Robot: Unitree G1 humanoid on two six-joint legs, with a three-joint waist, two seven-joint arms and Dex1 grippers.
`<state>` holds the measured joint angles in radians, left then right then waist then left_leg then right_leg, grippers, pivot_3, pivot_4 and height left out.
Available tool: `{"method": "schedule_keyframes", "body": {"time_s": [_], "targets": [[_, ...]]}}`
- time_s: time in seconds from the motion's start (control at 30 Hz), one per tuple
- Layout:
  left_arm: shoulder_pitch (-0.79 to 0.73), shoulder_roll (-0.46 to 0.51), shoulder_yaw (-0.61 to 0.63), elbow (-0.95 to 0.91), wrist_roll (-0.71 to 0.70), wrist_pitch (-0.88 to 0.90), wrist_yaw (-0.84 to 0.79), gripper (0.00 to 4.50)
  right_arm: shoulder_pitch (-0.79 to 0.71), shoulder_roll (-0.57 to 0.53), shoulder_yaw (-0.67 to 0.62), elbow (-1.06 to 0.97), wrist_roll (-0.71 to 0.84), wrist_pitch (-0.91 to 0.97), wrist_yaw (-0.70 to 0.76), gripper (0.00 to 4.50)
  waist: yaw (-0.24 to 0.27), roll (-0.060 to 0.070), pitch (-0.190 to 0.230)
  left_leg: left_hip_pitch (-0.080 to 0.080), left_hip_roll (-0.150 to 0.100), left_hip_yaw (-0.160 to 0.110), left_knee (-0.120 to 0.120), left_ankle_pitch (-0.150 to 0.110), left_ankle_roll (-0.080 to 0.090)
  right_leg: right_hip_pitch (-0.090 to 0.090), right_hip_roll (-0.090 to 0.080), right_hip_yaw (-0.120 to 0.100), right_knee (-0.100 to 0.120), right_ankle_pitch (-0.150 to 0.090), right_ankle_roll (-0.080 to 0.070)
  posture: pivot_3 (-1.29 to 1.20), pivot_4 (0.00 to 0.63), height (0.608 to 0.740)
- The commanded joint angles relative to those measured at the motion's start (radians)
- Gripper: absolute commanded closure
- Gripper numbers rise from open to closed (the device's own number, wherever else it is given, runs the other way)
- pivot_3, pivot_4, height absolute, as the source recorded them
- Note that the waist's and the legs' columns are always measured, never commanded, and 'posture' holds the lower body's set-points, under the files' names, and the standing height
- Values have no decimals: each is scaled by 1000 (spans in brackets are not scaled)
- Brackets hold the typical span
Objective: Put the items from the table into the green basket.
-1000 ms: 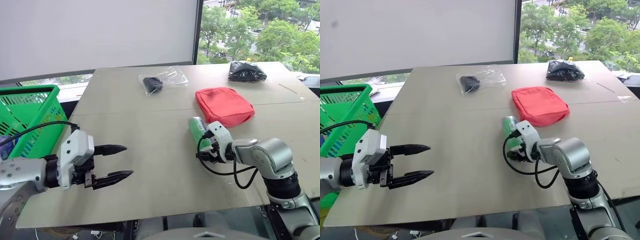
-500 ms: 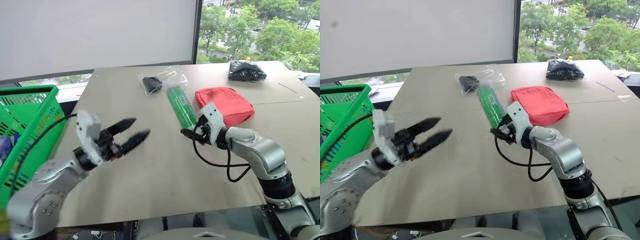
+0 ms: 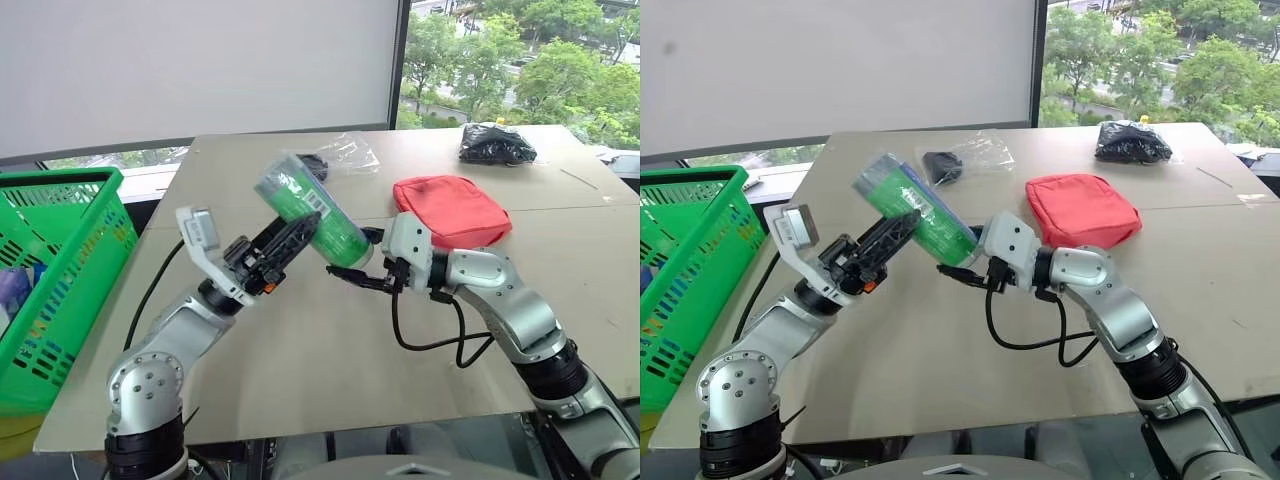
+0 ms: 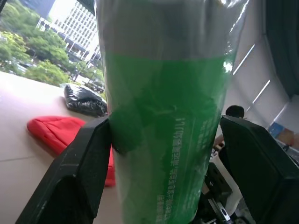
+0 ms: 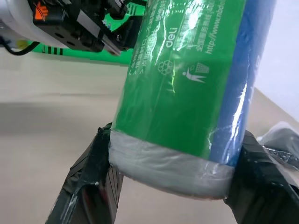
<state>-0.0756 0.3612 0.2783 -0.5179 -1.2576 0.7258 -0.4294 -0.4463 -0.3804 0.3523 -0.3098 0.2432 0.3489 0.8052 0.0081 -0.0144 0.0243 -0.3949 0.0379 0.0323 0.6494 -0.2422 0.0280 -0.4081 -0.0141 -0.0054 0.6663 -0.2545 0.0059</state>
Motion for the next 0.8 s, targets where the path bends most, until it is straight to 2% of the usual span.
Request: {"method": "schedule_keyframes", "body": {"time_s": [0.03,0.13,0.17,0.2,0.27,0.33,0.43,0.53,0.63,0.73,0.8], "targets": [[-38,2,-27,5,-1,-18,-21,1335,-28,12,-7,-9,-4,-42,15,2198,4,0,0,0,0,0,0,0,0,0,0,0,0,0,0,45,0,740],[-52,-2,-46,18,12,-25,-20,2432,-28,15,-7,-8,-9,-49,19,2198,5,0,0,0,0,0,0,0,0,0,0,0,0,0,0,35,0,740],[-57,-8,-54,21,21,-29,-15,2692,-27,16,-9,-8,-9,-49,20,2198,5,0,0,0,0,0,0,0,0,0,0,0,0,0,0,35,0,740],[-63,-13,-59,26,29,-32,-11,2763,-28,18,-10,-7,-10,-49,20,2198,5,0,0,0,0,0,0,0,0,0,0,0,0,0,0,32,0,740],[-73,-16,-66,34,47,-38,-9,2767,-29,21,-12,-5,-14,-50,19,2198,5,0,0,0,0,1,0,0,0,0,0,0,0,0,0,31,0,740],[-85,-21,-65,44,67,-49,2,2767,-32,12,-11,-7,-18,-39,29,1203,5,0,0,0,0,1,0,0,0,0,0,1,0,0,0,31,0,740],[-108,9,-35,58,117,-73,12,2767,-30,36,-50,2,-5,-1,-16,63,3,0,0,0,0,1,0,0,0,0,0,0,0,0,0,33,0,740],[-161,70,56,70,119,-87,56,2767,-40,26,-109,10,75,82,11,63,4,1,1,0,0,0,0,0,0,0,1,0,0,0,-1,37,0,740],[-243,172,144,109,164,-78,170,2767,-51,15,-175,5,191,149,59,63,4,0,1,0,1,-1,0,0,0,0,1,0,0,0,-1,34,0,740],[-328,336,224,179,359,-101,292,2767,-75,1,-250,9,316,192,120,63,1,-1,3,0,1,-1,0,0,0,0,1,-1,0,0,-1,34,0,740],[-330,460,251,248,521,-131,323,2767,-95,-20,-278,19,369,227,149,63,-3,-1,3,1,1,0,-1,0,0,0,1,-1,0,0,-1,54,0,740]]}}
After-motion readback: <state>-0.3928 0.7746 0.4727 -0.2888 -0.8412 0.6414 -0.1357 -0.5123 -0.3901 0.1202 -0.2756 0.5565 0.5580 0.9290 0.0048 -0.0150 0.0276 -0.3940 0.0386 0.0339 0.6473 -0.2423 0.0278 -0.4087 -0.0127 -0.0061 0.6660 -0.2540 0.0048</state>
